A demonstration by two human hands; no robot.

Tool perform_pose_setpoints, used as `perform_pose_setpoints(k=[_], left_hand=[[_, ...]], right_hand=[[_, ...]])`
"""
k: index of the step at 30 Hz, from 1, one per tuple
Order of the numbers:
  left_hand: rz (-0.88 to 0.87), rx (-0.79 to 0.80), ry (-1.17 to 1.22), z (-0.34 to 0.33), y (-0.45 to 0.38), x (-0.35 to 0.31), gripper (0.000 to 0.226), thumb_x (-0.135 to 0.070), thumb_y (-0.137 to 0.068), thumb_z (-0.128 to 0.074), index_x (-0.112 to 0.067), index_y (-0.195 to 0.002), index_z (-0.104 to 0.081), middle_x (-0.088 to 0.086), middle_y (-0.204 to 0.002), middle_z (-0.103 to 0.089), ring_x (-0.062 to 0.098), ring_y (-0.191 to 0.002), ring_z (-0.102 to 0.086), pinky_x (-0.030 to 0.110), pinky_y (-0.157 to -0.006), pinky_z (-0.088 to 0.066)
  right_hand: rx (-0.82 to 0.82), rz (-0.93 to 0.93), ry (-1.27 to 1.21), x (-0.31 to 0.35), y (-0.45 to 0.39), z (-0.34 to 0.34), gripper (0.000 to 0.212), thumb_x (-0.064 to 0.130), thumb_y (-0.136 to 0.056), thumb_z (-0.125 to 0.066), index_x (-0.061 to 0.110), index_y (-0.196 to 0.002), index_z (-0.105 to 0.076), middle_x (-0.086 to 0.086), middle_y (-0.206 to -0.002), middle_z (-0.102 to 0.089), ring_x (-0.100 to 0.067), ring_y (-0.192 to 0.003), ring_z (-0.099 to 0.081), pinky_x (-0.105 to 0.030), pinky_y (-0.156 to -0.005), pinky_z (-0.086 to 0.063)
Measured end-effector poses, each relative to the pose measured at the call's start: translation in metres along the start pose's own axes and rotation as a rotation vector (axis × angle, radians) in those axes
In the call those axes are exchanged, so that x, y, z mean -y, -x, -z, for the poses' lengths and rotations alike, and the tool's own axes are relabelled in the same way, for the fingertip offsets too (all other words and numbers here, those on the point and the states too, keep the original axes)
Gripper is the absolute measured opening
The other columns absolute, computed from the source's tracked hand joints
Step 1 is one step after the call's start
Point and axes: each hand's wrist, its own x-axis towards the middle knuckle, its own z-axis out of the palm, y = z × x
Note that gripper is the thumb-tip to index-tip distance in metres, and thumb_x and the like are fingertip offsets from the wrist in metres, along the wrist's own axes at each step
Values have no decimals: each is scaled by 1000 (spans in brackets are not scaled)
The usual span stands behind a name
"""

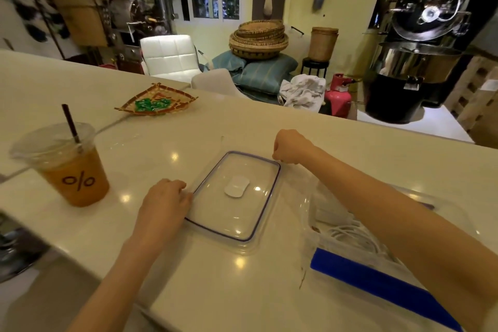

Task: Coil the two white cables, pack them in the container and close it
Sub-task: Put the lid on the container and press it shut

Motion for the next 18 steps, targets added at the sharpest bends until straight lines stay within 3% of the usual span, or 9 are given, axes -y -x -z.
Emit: perform_pose_setpoints(k=[7, 10, 13, 16, 18], left_hand=[[-31, -66, 135, -6, -9, -9, 22, -6, -89, -49, 2, -96, -69, 20, -98, -68, 34, -93, -60, 33, -79, -45], [-60, -182, 200, -5, -11, -15, 21, -4, -89, -49, 4, -91, -68, 19, -91, -70, 34, -87, -61, 33, -73, -42], [-84, -265, 381, -1, -12, -28, 19, -8, -91, -48, -2, -95, -65, 14, -88, -70, 20, -76, -62, 28, -69, -44], [-100, -261, 626, 6, -12, -47, 19, -10, -91, -49, -3, -102, -63, 14, -89, -69, 20, -76, -67, 32, -69, -57], [-121, -237, 781, 13, -13, -60, 19, -10, -90, -52, -5, -104, -63, 9, -85, -68, 16, -76, -68, 23, -67, -58]], right_hand=[[-68, 8, -2, -7, -2, 3, 14, -2, -78, -57, -4, -89, -66, -23, -89, -68, -36, -78, -66, -45, -74, -58], [-123, 14, -46, -11, 3, 15, 13, -1, -78, -58, -6, -84, -68, -24, -84, -70, -36, -74, -68, -46, -72, -58], [-191, 18, -106, -20, 14, 32, 15, 4, -81, -58, -5, -83, -70, -23, -78, -71, -30, -64, -66, -41, -70, -58], [-320, 36, -142, -31, 28, 49, 18, 6, -83, -57, -4, -84, -71, -24, -78, -71, -28, -63, -64, -39, -71, -57], [-424, 48, -176, -42, 40, 59, 19, 6, -84, -56, -5, -82, -72, -23, -77, -71, -27, -65, -64, -41, -75, -56]])
